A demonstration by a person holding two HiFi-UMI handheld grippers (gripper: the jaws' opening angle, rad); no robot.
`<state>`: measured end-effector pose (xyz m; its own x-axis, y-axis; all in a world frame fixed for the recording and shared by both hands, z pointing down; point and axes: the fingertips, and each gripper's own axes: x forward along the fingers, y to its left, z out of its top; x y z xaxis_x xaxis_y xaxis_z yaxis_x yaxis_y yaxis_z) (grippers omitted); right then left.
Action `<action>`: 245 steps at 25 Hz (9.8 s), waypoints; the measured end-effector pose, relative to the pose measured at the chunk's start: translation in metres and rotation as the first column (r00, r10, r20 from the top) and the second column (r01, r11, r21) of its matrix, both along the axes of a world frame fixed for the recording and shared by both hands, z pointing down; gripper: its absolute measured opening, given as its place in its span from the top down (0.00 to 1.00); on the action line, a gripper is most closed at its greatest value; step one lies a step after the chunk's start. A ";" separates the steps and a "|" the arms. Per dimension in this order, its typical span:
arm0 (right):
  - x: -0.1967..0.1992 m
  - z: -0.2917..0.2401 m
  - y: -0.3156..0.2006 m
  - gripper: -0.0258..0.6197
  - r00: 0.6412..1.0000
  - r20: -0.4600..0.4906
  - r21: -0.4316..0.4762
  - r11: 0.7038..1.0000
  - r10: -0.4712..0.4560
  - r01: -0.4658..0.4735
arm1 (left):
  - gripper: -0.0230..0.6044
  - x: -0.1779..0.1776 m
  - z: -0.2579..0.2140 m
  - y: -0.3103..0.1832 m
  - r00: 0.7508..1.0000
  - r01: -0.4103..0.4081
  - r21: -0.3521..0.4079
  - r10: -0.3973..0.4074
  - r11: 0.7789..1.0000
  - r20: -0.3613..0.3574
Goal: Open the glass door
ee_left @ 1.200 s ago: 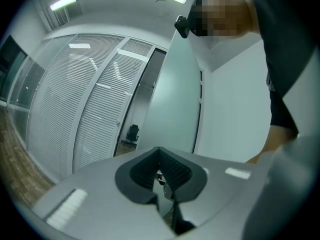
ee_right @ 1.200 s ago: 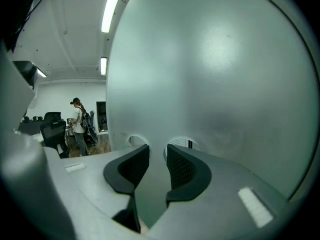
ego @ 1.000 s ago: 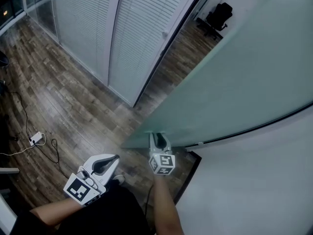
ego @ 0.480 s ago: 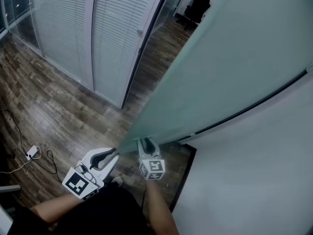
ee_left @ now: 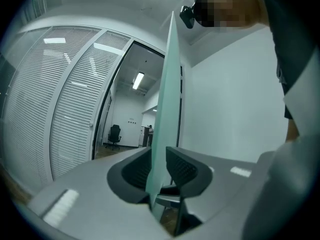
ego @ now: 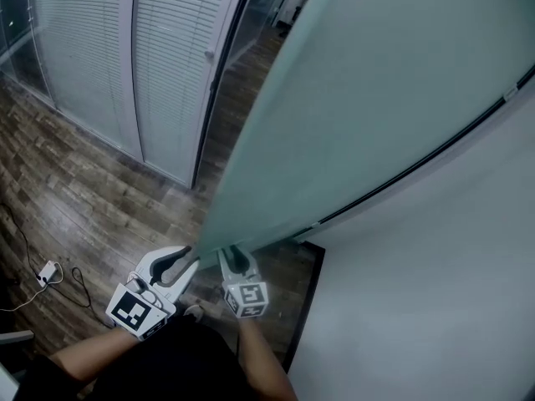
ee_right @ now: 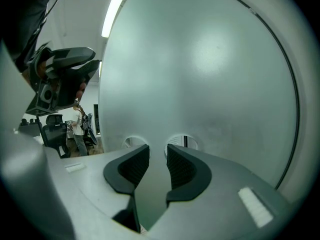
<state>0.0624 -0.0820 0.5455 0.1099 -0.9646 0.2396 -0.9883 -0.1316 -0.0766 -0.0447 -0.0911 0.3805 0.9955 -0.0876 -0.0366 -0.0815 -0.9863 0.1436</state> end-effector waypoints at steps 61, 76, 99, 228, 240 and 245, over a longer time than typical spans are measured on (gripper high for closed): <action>-0.113 -0.040 0.107 0.75 0.723 -0.131 0.112 0.735 0.678 -0.669 | 0.85 0.002 -0.015 0.121 0.731 -0.682 0.096 0.682 0.725 0.042; -0.111 -0.038 0.154 0.86 0.564 -0.110 0.092 0.573 0.819 -0.814 | 0.83 -0.005 -0.020 0.170 0.609 -0.791 0.106 0.793 0.603 0.026; -0.115 -0.035 0.201 0.88 0.501 -0.075 0.070 0.506 0.862 -0.860 | 0.94 -0.005 -0.013 0.197 0.547 -0.835 0.082 0.837 0.544 0.022; -0.010 -0.012 0.577 0.85 0.092 -0.048 -0.005 0.092 0.995 -0.996 | 0.96 0.050 0.042 0.475 -0.221 -0.970 -0.099 0.975 -0.221 -0.010; -0.006 -0.009 0.583 0.85 0.178 -0.049 0.061 0.181 0.983 -0.982 | 0.96 0.098 0.030 0.474 0.071 -0.991 -0.117 0.995 0.063 -0.070; -0.004 -0.010 0.597 0.85 0.228 -0.042 0.076 0.230 0.973 -0.970 | 0.96 0.116 0.037 0.475 0.249 -0.966 -0.081 0.967 0.244 -0.049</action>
